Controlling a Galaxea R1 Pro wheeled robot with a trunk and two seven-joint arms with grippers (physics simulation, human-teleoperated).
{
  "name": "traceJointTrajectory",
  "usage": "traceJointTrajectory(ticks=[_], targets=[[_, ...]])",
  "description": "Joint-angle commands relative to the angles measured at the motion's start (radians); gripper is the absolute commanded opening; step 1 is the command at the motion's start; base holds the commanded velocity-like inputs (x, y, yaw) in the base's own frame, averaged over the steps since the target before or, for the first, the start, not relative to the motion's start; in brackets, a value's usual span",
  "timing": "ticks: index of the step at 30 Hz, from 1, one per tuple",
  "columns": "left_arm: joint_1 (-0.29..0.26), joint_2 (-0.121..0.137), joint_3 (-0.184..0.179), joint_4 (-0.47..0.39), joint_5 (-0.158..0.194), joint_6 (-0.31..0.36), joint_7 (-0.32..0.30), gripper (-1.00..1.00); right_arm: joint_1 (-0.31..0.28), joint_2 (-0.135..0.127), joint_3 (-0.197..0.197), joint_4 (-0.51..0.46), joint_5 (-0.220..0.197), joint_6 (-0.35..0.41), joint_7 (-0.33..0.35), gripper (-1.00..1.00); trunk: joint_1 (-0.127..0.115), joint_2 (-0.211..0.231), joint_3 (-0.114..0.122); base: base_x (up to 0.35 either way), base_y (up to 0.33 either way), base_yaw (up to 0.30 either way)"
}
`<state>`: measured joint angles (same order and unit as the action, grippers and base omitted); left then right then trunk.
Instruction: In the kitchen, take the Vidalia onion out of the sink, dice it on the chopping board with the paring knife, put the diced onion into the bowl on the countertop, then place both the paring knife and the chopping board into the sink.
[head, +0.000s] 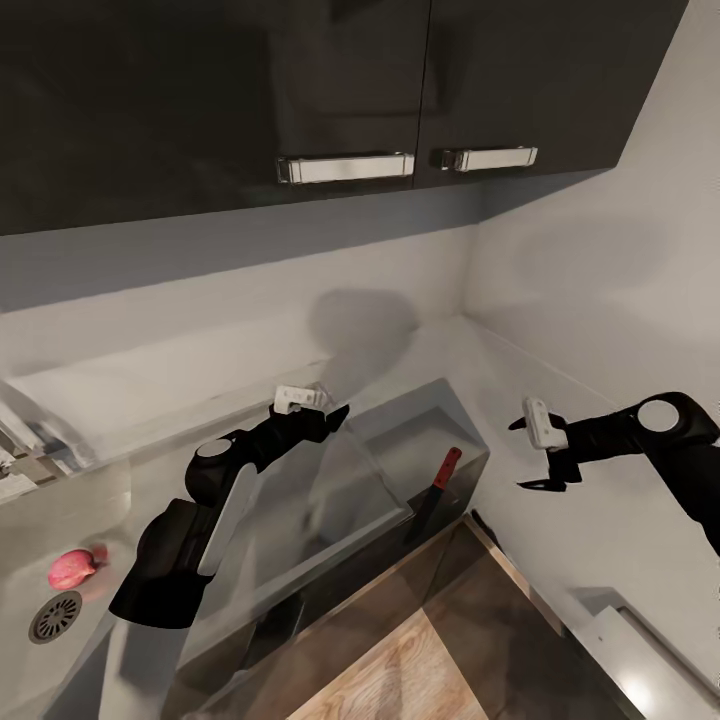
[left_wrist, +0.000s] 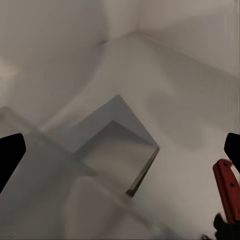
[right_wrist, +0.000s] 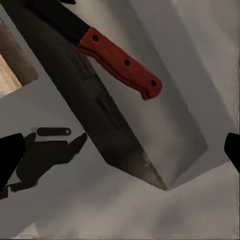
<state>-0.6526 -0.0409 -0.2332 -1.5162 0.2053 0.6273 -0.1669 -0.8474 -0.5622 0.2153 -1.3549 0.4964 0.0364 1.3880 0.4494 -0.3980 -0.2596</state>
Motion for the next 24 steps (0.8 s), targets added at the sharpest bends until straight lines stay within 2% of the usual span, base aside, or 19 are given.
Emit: traceJointTrajectory(ticks=[1,5,8,15,19,24], targets=[[-0.001,0.000,0.001,-0.001,0.002,0.006,-0.002,1.00,-0.001,-0.001,0.001,-0.001,0.002,-0.036,0.004,1.00,0.001,-0.002,-0.002,0.000,-0.068,0.000],[-0.001,0.000,0.001,-0.001,0.002,0.006,-0.002,1.00,-0.001,-0.001,-0.001,-0.001,0.002,-0.087,0.004,1.00,0.001,-0.002,-0.002,0.000,-0.026,0.000],[-0.001,0.000,0.001,-0.001,0.002,0.006,-0.002,1.00,-0.001,-0.001,-0.003,-0.001,0.002,-0.164,0.005,1.00,0.001,-0.002,-0.002,0.000,-0.005,0.000],[-0.001,0.000,0.001,-0.001,0.002,0.006,-0.002,1.00,-0.001,-0.001,-0.006,-0.001,0.002,-0.186,0.002,1.00,0.001,-0.002,-0.002,0.000,0.000,0.000],[-0.001,0.000,0.001,-0.001,0.002,0.006,-0.001,1.00,-0.001,-0.001,-0.039,-0.001,0.000,-0.188,-0.019,1.00,0.001,-0.002,-0.002,0.000,0.000,0.000],[-0.001,0.000,0.001,-0.001,0.003,0.006,-0.001,1.00,-0.001,-0.001,-0.054,-0.001,-0.002,-0.189,-0.020,1.00,0.001,-0.002,-0.002,0.000,0.000,0.000]])
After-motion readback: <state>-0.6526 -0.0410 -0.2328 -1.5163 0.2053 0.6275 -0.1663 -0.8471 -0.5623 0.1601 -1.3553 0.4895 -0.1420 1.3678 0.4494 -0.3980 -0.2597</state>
